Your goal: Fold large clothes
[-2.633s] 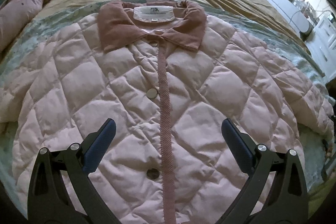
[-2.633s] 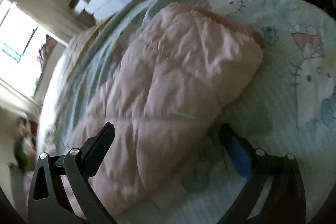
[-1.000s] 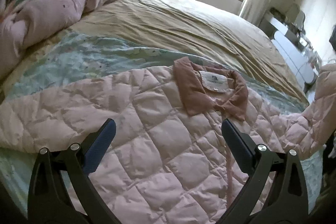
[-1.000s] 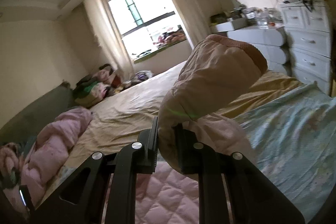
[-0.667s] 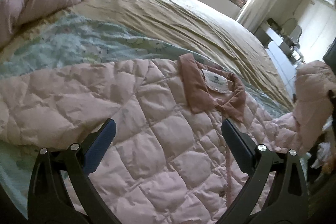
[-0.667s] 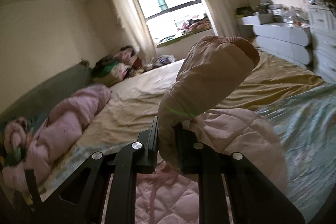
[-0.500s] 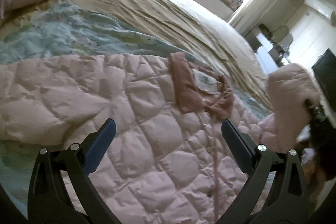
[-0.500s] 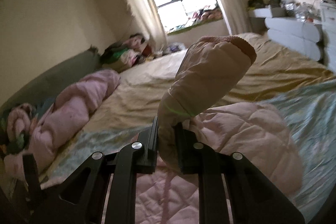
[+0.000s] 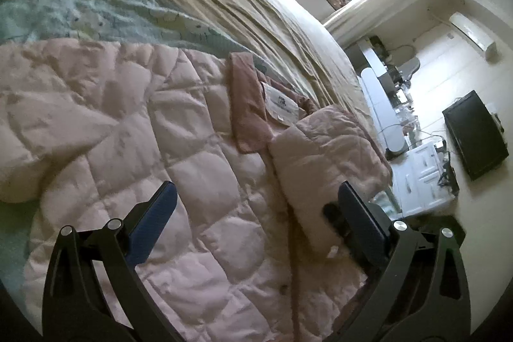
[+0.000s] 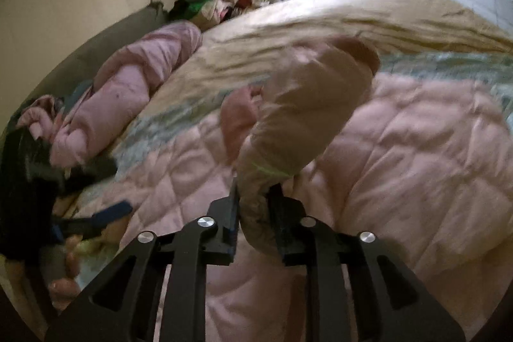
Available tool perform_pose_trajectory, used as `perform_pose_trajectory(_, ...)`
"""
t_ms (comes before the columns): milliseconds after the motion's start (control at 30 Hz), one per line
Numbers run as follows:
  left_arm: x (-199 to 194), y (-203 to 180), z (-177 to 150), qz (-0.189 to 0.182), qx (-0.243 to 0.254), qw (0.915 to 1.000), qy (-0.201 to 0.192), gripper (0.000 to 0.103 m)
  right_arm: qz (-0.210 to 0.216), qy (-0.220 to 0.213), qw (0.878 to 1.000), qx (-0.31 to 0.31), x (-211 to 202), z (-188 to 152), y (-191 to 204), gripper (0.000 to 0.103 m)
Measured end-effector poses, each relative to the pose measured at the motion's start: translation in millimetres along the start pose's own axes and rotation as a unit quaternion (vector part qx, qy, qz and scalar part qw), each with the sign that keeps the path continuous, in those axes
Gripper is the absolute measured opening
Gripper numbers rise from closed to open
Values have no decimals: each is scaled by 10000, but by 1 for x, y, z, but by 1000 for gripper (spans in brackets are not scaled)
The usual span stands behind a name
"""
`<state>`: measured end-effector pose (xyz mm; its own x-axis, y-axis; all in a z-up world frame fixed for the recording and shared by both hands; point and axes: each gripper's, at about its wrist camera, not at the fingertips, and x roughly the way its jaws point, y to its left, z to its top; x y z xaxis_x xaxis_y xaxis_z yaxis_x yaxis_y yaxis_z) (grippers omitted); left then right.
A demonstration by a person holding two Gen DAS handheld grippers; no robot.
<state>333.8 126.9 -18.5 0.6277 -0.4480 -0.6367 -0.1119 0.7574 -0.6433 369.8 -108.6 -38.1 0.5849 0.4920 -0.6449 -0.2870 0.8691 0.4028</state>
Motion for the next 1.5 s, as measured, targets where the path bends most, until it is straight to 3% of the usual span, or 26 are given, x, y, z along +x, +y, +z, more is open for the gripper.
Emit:
perform_pose_trajectory(200, -2, 6, 4, -401, -230, 9989, 59, 94, 273, 264, 9990, -248, -1, -17, 20, 47)
perform_pose_trajectory(400, 7, 19, 4, -453, -433, 9979, 181, 94, 68, 933, 9921, -837, 18, -41, 47, 48)
perform_pose_trajectory(600, 34, 28, -7, -105, -441, 9973, 581, 94, 130, 826, 9939, -717, -7, -43, 46, 52)
perform_pose_trajectory(733, 41, 22, -15, -142, -168, 9985, 505, 94, -75, 557, 9974, -459, -36, -40, 25, 52)
perform_pose_trajectory(767, 42, 19, -18, -103, -44, 9989, 462, 90, -105, 523, 9978, -384, -39, -37, 19, 52)
perform_pose_trajectory(833, 46, 16, -20, 92, 149, 9991, 391, 65, -211, 408, 9988, -190, -55, -39, 6, 52)
perform_pose_trajectory(867, 45, 13, -21, 278, 320, 9986, 330, 37, -242, 375, 9989, -138, -59, -40, 1, 52)
perform_pose_trajectory(900, 43, 11, -22, 408, 443, 9979, 242, 18, -310, 322, 9990, -51, -67, -41, -6, 52)
perform_pose_trajectory(1033, 12, -16, -18, 296, 1004, 9942, -255, 11, -624, 182, 9978, 119, -78, -35, -29, 52)
perform_pose_trajectory(1167, -4, -33, -15, 857, 1632, 9809, -622, 11, -1086, -104, 9935, 333, -94, -23, -55, 52)
perform_pose_trajectory(1267, 12, -6, -14, 1302, 1427, 9806, -343, 11, -1467, -309, 9877, 433, -100, -6, -73, 52)
perform_pose_trajectory(1367, 22, 21, -15, 1376, 1067, 9847, -101, 11, -1906, -274, 9805, 394, -94, 14, -83, 52)
perform_pose_trajectory(1500, 24, 28, -17, 1467, 1029, 9838, -60, 13, -1973, -90, 9800, 240, -73, 33, -90, 52)
